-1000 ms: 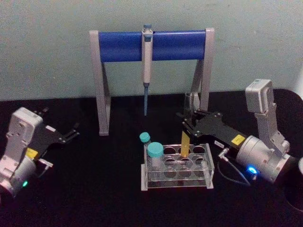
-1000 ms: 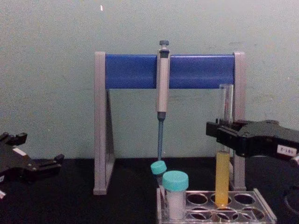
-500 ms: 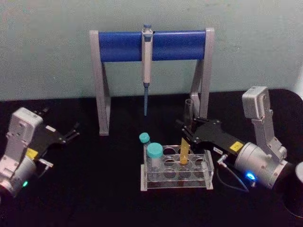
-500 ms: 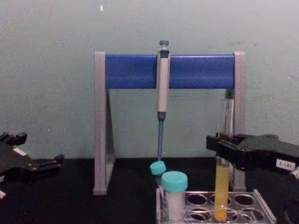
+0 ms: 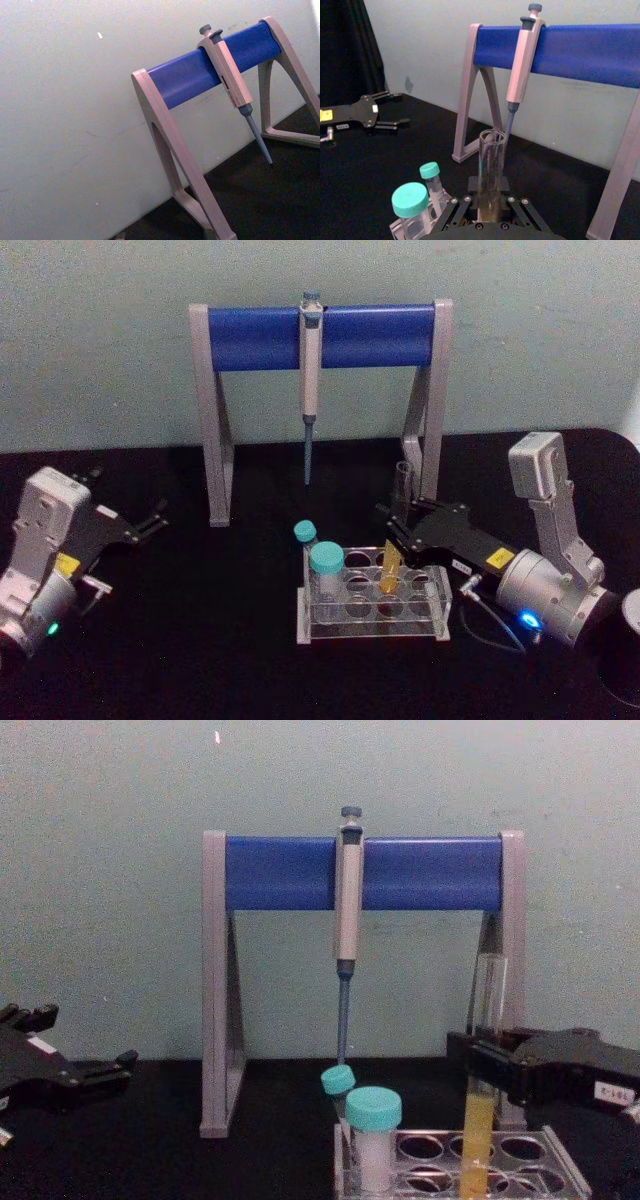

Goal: Pick up the test tube from the test tube rack, shake it, then place it back into the test tube rack.

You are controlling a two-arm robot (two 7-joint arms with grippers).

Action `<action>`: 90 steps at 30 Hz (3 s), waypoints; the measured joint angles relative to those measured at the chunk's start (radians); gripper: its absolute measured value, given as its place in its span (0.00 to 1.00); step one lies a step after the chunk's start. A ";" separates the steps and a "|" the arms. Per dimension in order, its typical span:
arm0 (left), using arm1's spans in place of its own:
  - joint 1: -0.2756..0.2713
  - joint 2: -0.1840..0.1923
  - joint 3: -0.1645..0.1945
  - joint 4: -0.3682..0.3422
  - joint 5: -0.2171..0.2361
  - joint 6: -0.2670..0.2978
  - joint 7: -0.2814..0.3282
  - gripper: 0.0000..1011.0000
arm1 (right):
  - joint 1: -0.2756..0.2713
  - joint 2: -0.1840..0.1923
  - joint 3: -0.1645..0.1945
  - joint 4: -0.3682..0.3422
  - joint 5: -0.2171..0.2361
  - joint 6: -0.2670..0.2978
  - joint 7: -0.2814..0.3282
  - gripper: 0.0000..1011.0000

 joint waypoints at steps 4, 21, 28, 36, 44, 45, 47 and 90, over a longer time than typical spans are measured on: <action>0.000 0.000 0.000 0.000 0.000 0.000 0.000 1.00 | 0.001 -0.001 -0.002 0.006 -0.003 0.004 0.000 0.23; 0.000 0.000 0.000 0.000 0.000 0.000 0.000 1.00 | 0.004 -0.010 -0.009 0.020 -0.015 0.018 -0.002 0.23; 0.000 0.000 0.000 0.000 0.000 0.000 0.000 1.00 | 0.006 -0.010 -0.011 0.020 -0.022 0.022 -0.007 0.23; 0.000 0.000 0.000 0.000 0.000 0.000 0.000 1.00 | 0.006 -0.009 -0.011 0.020 -0.020 0.021 -0.006 0.26; 0.000 0.000 0.000 0.000 0.000 0.000 0.000 1.00 | 0.005 -0.009 -0.010 0.019 -0.019 0.020 -0.006 0.52; 0.000 0.000 0.000 0.000 0.000 0.000 0.000 1.00 | 0.005 -0.009 -0.010 0.019 -0.019 0.020 -0.006 0.53; 0.000 0.000 0.000 0.000 0.000 0.000 0.000 1.00 | 0.005 -0.009 -0.010 0.019 -0.019 0.020 -0.006 0.58; 0.000 0.000 0.000 0.000 0.000 0.000 0.000 1.00 | -0.188 0.069 0.105 -0.186 -0.020 0.024 -0.102 0.99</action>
